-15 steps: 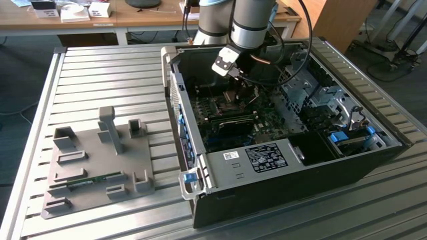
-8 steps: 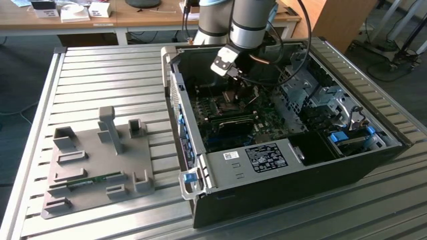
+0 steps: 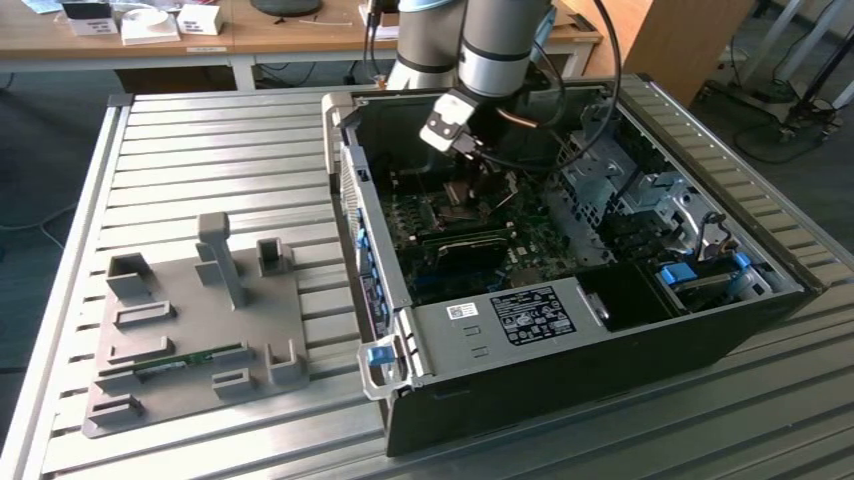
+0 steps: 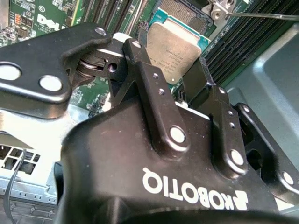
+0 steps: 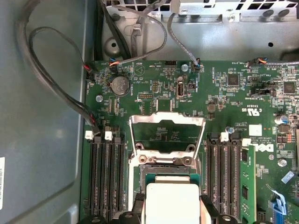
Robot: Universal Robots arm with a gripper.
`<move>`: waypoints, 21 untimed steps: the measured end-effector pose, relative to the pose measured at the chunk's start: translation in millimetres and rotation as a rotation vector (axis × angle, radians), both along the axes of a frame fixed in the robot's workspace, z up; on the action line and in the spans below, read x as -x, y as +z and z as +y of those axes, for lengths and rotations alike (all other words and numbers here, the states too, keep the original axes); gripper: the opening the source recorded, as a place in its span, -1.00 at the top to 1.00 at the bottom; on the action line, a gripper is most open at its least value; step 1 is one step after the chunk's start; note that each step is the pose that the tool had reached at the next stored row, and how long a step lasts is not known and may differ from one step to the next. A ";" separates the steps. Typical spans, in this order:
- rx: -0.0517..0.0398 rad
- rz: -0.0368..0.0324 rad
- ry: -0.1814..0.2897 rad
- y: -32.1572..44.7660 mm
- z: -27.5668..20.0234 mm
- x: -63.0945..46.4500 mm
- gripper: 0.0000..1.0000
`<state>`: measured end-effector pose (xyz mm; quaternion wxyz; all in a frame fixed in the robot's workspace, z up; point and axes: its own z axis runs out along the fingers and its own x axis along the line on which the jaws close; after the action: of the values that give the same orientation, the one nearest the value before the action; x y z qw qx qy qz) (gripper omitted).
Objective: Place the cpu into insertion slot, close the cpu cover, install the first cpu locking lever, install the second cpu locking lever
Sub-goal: 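Place the cpu into insertion slot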
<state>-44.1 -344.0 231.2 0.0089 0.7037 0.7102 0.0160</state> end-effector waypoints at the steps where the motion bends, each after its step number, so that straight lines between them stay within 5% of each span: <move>1: -0.0001 0.0000 0.000 0.0 0.5 0.3 -0.08; 21: 0.0001 0.0004 -0.014 -1.0 1.7 0.5 -0.08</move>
<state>-44.6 -342.3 230.2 0.0089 0.7085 0.7054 0.0158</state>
